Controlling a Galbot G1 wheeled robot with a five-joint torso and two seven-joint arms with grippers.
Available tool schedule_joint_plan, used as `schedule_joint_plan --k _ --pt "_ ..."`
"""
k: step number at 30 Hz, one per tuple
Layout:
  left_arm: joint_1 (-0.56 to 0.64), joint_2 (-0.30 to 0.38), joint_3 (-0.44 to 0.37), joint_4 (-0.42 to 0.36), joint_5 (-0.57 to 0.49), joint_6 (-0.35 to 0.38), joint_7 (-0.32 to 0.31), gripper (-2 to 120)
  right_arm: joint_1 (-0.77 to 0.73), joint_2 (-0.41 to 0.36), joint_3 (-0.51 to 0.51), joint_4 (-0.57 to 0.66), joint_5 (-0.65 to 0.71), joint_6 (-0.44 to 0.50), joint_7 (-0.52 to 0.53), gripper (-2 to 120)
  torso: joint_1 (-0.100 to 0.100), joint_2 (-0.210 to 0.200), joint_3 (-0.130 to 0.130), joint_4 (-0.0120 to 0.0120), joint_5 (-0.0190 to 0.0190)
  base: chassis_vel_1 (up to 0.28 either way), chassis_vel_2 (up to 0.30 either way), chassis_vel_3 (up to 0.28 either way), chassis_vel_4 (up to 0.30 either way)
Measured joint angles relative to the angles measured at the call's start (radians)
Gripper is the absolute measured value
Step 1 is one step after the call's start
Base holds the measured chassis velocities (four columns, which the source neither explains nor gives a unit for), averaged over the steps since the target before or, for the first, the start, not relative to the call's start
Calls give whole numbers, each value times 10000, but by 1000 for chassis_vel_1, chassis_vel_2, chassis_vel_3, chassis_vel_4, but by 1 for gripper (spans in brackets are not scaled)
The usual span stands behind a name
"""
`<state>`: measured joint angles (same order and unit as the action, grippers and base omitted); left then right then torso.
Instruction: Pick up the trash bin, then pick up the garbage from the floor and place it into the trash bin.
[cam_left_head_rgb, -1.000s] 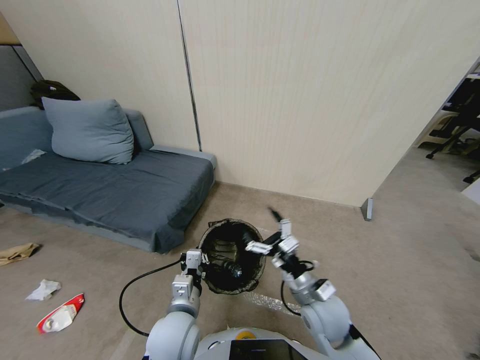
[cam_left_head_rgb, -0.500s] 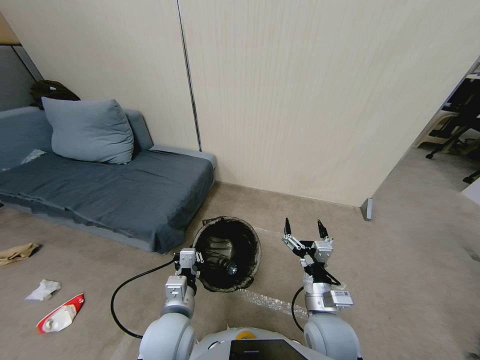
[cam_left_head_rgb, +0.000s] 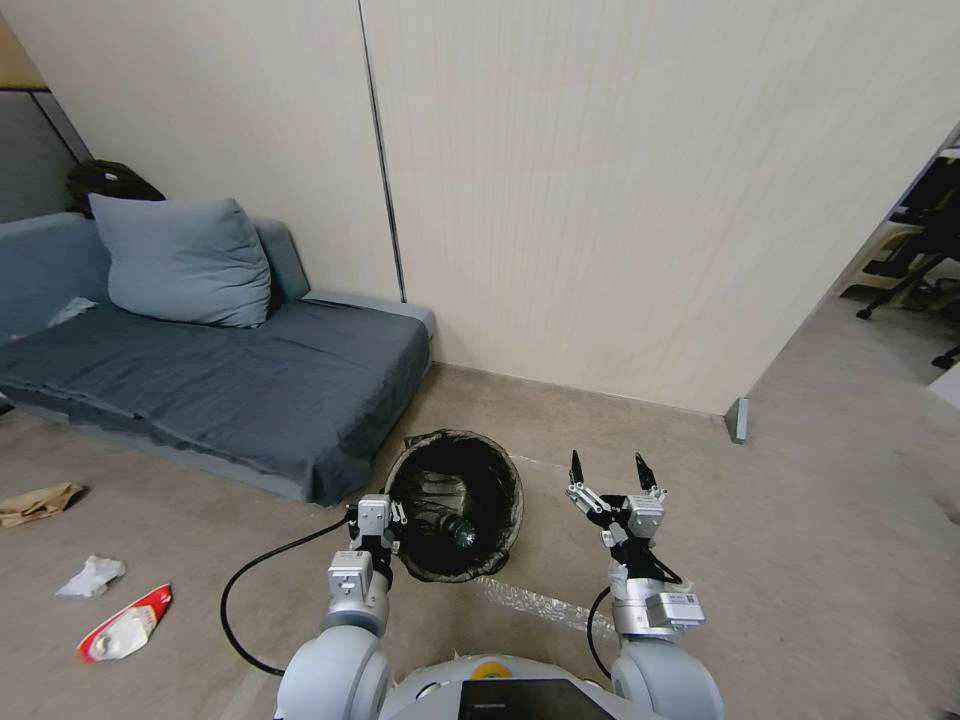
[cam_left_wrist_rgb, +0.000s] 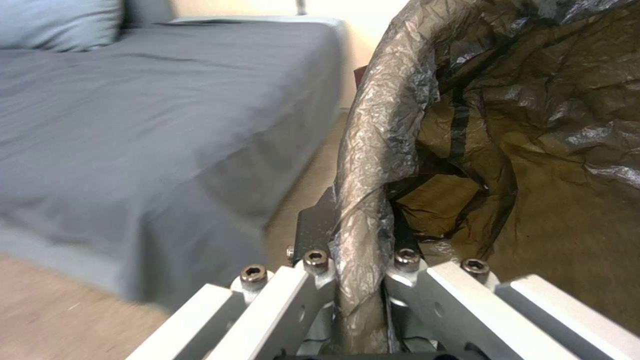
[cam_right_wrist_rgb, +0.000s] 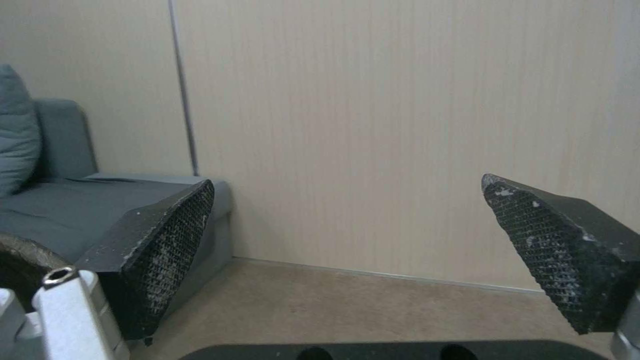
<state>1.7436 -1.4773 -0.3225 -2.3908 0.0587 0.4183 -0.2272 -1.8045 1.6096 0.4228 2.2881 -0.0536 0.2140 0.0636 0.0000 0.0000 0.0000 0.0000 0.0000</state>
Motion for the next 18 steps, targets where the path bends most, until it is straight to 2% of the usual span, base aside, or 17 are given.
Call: schedule_joint_plan --k 18 --pt "35 -27 -10 -78 -138 238 -34 1 23 -12 74 -188 -411 446 -246 100 0 0 0 0 0 98 100 99 106"
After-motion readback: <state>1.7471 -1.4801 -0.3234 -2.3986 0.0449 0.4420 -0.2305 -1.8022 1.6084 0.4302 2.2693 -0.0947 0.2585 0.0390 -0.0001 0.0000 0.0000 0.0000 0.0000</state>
